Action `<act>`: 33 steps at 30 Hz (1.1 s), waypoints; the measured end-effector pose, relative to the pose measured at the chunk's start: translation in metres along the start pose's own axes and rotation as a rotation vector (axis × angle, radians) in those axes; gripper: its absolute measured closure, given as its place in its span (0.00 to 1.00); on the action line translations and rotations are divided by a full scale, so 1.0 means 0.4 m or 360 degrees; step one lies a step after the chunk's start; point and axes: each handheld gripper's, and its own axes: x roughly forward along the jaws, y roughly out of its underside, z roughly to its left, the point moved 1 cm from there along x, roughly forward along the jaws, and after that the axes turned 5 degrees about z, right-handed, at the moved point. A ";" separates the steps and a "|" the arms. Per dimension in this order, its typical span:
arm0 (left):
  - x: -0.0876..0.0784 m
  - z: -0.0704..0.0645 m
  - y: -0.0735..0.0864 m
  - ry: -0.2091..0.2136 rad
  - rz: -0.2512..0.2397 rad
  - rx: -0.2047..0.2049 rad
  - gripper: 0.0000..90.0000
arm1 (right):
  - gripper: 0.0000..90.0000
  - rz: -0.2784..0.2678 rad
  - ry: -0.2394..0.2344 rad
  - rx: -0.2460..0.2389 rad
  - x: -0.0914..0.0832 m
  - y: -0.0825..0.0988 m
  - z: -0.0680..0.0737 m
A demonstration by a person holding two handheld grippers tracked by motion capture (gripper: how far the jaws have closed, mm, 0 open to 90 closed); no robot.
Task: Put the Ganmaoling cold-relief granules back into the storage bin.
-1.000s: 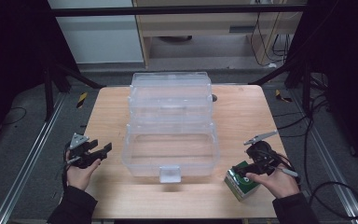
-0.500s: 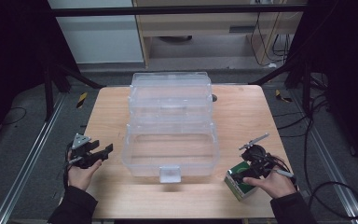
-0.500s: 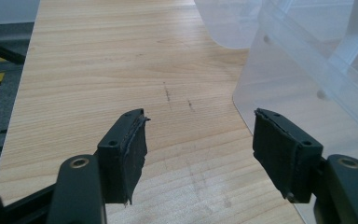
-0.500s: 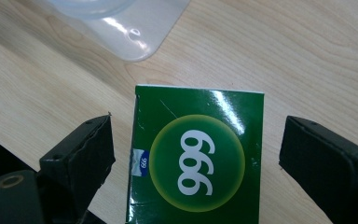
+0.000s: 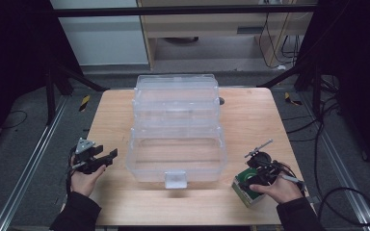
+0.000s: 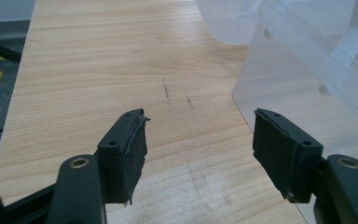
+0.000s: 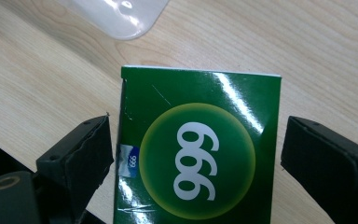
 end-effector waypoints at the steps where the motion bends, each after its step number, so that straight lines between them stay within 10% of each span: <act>1: 0.000 0.000 0.000 0.0001 0.0001 -0.0001 0.38 | 0.10 0.0005 -0.0007 -0.0015 0.004 -0.001 -0.001; 33: 0.006 -0.001 0.004 0.0001 0.0028 0.0013 0.38 | 0.17 0.0196 -0.0033 0.0000 0.041 -0.021 -0.008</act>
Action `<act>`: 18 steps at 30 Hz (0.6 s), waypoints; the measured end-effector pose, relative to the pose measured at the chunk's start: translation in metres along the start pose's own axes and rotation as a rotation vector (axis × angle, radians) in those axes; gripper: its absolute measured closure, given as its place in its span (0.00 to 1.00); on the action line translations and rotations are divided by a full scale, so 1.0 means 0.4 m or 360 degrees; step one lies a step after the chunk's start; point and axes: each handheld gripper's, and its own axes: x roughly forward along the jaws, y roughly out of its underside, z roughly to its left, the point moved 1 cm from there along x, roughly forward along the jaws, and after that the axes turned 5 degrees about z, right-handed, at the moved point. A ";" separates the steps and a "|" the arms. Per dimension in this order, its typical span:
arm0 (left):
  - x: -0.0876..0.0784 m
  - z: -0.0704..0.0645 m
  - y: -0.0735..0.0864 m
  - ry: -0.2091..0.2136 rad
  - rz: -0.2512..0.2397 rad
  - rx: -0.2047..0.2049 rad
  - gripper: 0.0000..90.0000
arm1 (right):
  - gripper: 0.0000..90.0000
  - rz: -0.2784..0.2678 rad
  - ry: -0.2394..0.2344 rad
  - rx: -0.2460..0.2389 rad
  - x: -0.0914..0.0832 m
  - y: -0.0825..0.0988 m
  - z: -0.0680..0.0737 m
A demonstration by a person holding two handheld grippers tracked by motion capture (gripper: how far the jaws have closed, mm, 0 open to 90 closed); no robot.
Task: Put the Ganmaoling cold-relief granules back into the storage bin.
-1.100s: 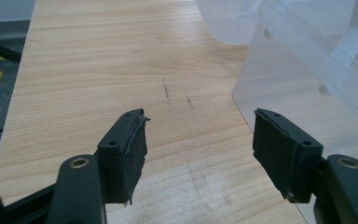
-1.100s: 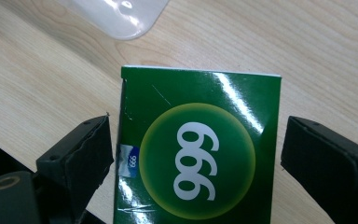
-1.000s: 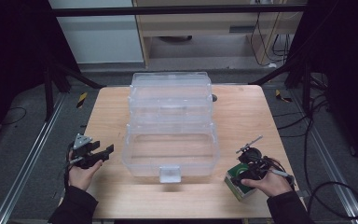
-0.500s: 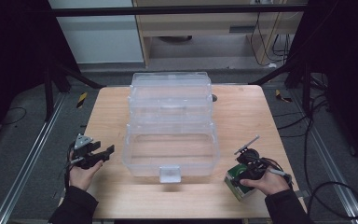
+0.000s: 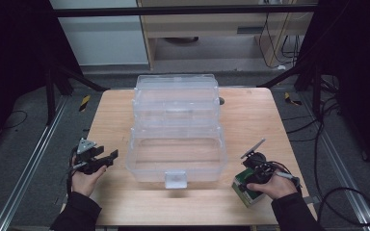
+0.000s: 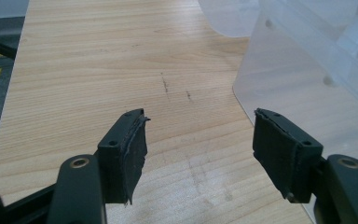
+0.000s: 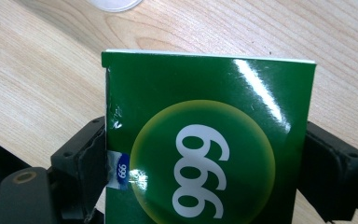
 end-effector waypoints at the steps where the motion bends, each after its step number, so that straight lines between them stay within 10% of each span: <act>1: 0.000 0.000 0.000 0.0000 0.0000 0.0002 0.38 | 0.17 0.0005 0.0000 0.0003 -0.001 0.000 0.001; 18: 0.002 0.000 0.001 -0.0001 0.0006 0.0002 0.38 | 0.19 -0.0052 0.0021 -0.0069 -0.053 -0.008 -0.001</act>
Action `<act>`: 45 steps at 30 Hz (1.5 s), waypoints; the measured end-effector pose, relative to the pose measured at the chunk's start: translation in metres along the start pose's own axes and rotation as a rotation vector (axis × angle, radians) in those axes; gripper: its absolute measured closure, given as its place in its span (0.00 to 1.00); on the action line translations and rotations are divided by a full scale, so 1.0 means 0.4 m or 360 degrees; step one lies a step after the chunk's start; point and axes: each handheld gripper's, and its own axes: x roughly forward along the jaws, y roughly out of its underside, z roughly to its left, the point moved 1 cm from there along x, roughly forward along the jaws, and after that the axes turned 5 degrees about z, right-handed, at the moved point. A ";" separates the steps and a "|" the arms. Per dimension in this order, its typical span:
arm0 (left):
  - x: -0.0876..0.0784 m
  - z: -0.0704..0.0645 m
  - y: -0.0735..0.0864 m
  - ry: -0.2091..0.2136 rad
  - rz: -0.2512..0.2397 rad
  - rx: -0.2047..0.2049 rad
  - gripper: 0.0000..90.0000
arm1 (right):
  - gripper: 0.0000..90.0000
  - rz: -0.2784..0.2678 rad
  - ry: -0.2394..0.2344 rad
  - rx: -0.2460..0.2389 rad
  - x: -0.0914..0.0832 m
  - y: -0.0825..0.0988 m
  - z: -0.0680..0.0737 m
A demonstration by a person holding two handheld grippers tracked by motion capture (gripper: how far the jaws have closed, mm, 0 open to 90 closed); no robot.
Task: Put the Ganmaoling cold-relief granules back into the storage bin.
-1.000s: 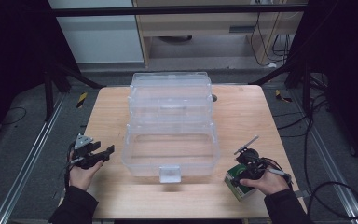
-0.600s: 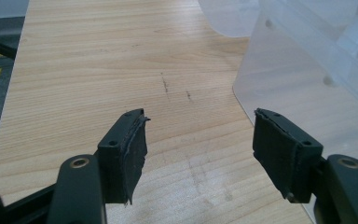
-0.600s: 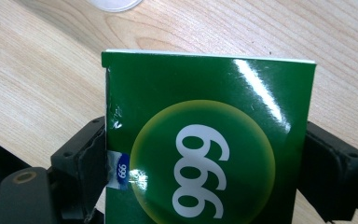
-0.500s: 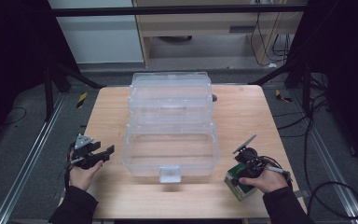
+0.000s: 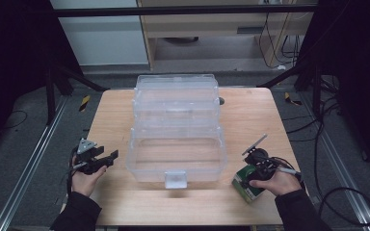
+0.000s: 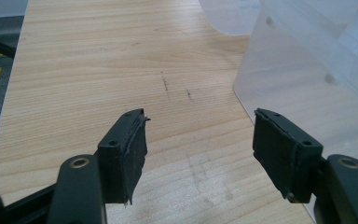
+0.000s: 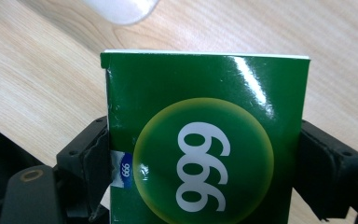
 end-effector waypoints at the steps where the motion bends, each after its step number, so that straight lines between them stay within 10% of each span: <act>1: 0.000 0.000 0.000 0.0001 0.0000 0.0001 0.38 | 0.19 -0.0007 0.0003 -0.0003 -0.007 -0.003 0.000; 26: 0.005 -0.002 0.002 0.0003 0.0019 0.0013 0.38 | 0.19 -0.0106 0.0095 -0.0249 -0.177 -0.060 -0.043; 45: 0.009 -0.002 0.004 0.0006 0.0027 0.0020 0.38 | 0.19 -0.0180 0.0056 -0.0697 -0.265 -0.168 0.009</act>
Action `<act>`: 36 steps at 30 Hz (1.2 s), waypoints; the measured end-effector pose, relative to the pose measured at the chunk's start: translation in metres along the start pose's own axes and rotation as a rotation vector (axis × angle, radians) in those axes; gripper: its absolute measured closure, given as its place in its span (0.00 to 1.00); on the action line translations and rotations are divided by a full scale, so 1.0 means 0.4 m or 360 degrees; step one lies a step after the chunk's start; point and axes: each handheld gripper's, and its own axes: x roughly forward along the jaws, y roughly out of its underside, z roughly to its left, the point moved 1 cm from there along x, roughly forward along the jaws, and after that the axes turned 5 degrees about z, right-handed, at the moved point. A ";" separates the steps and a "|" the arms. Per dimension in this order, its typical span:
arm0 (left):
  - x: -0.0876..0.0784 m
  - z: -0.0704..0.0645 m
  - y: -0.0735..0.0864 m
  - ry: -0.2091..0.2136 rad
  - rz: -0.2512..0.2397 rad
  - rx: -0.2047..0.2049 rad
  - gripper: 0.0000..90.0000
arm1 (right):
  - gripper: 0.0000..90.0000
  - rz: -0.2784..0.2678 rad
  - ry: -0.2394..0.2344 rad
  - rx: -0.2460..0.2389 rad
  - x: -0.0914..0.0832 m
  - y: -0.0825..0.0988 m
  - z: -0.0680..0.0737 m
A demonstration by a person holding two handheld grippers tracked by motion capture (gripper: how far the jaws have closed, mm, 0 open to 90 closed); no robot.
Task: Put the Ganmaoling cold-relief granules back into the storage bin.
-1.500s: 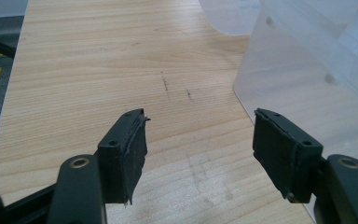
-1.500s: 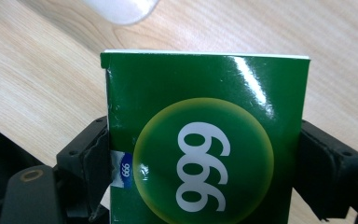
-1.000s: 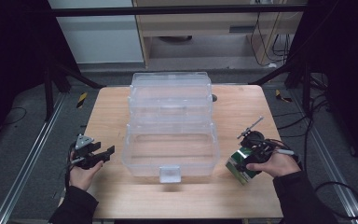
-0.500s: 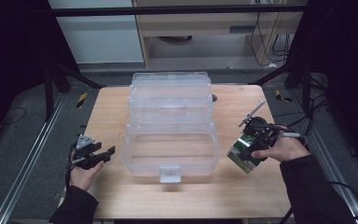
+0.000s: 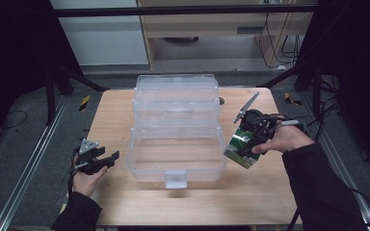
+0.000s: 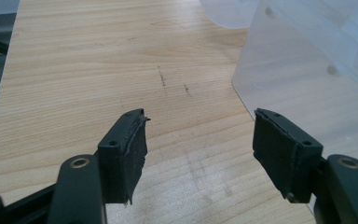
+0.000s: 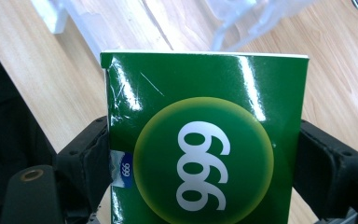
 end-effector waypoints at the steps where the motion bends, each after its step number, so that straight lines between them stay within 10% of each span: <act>1: 0.000 0.000 0.000 0.0000 0.0001 0.0000 0.38 | 0.19 -0.0003 -0.0006 -0.0016 -0.001 -0.006 0.001; 36: 0.002 0.004 -0.001 -0.0004 0.0002 0.0003 0.38 | 0.19 -0.0007 -0.0036 -0.0507 0.022 -0.188 0.045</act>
